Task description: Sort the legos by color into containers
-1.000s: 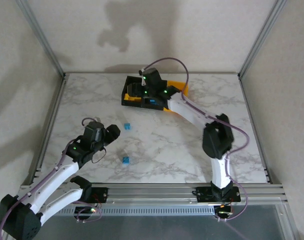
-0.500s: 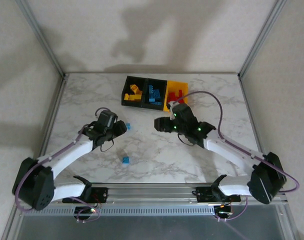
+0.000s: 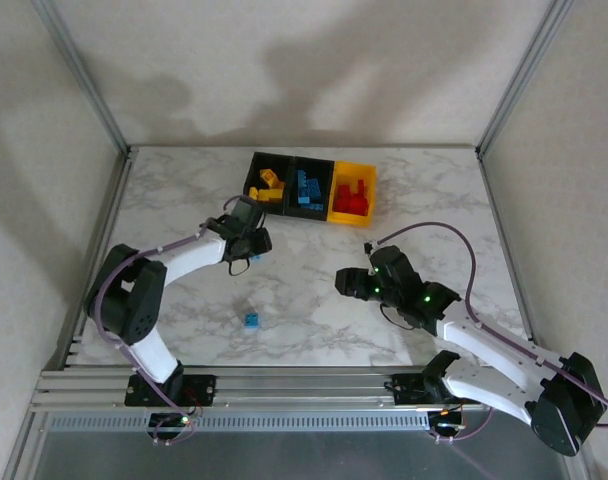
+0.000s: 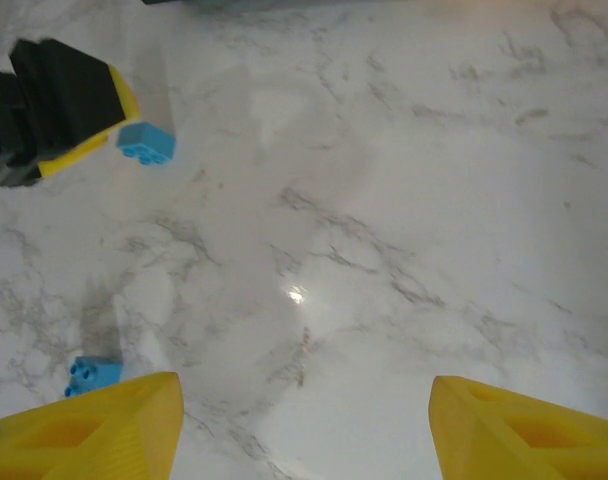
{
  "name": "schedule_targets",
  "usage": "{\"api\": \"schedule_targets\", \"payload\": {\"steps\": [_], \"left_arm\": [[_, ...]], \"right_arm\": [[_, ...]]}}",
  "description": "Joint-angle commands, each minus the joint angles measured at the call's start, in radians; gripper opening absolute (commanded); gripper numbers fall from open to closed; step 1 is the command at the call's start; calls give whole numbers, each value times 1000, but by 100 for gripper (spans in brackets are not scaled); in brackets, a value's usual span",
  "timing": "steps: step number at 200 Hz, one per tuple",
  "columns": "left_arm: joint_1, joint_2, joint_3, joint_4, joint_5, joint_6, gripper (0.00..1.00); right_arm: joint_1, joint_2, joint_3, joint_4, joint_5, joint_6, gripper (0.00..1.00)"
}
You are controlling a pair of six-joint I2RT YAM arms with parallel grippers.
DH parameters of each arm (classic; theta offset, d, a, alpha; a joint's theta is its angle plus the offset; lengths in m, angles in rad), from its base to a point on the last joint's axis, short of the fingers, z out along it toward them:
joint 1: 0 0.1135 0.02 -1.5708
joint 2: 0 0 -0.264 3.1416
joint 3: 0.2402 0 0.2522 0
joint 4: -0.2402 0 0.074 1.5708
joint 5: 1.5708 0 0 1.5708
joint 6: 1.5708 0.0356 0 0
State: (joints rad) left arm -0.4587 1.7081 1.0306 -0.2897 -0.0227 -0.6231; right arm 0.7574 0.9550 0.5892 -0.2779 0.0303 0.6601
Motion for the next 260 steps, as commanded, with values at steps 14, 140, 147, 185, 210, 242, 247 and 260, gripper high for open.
{"api": "schedule_targets", "payload": {"steps": [14,140,147,185,210,242,247,260], "left_arm": [[-15,60,69,-49,-31,54,57],[-21,123,54,-65,-51,73,42],[-21,120,53,-62,-54,74,38],[-31,119,83,-67,-38,77,25],[-54,129,148,-70,-26,71,21],[-77,193,289,-88,-18,58,19],[-81,208,316,-90,-18,56,19],[-87,245,387,-98,-20,53,19]], "right_arm": [[7,-17,-19,-16,39,29,66],[7,53,-22,32,28,13,66],[6,52,-22,34,27,13,66],[7,40,-26,27,34,16,66],[7,20,-42,28,31,31,66],[7,-7,-72,38,14,58,66],[7,-12,-76,39,15,62,66],[7,-22,-83,36,16,72,66]]}}
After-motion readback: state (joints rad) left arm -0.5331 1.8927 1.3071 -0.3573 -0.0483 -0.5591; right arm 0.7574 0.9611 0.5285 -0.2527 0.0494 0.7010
